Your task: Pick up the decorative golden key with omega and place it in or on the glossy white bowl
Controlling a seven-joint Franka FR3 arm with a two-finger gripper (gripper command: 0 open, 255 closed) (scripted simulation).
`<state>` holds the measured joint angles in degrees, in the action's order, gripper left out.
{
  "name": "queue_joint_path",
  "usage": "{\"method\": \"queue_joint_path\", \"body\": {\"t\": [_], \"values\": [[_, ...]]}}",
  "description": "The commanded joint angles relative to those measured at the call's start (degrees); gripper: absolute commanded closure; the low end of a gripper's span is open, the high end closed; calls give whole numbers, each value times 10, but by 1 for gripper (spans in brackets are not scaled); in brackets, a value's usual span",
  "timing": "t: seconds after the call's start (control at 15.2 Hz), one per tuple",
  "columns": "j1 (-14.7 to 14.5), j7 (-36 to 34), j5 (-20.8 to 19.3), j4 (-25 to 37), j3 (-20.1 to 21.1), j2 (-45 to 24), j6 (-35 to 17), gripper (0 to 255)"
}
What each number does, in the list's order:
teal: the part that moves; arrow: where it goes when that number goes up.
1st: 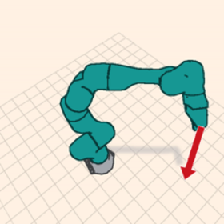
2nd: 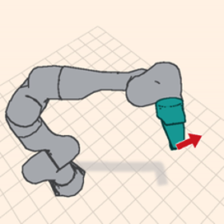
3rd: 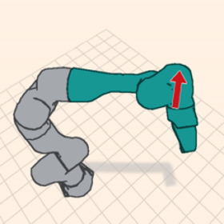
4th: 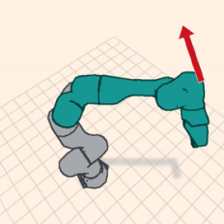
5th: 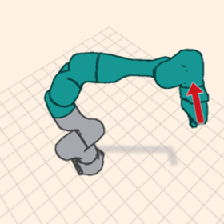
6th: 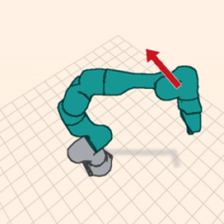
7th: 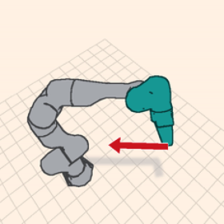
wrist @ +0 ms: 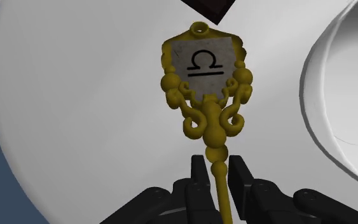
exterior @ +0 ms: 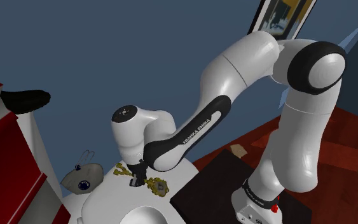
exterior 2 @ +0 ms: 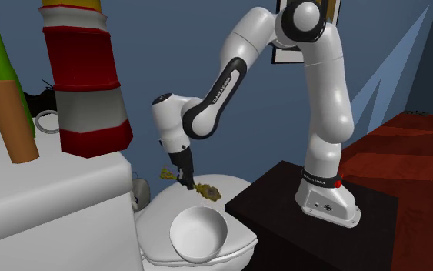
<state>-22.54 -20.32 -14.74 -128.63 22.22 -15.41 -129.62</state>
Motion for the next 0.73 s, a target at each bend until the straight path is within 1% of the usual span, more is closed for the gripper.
{"method": "queue_joint_path", "body": {"t": [0.0, 0.46, 0.66], "values": [[3, 8, 9, 1, 3, 15, 14, 255], [8, 28, 34, 8, 11, 53, 55, 255], [-15, -6, 47, -4, 31, 64, 56, 255]]}}
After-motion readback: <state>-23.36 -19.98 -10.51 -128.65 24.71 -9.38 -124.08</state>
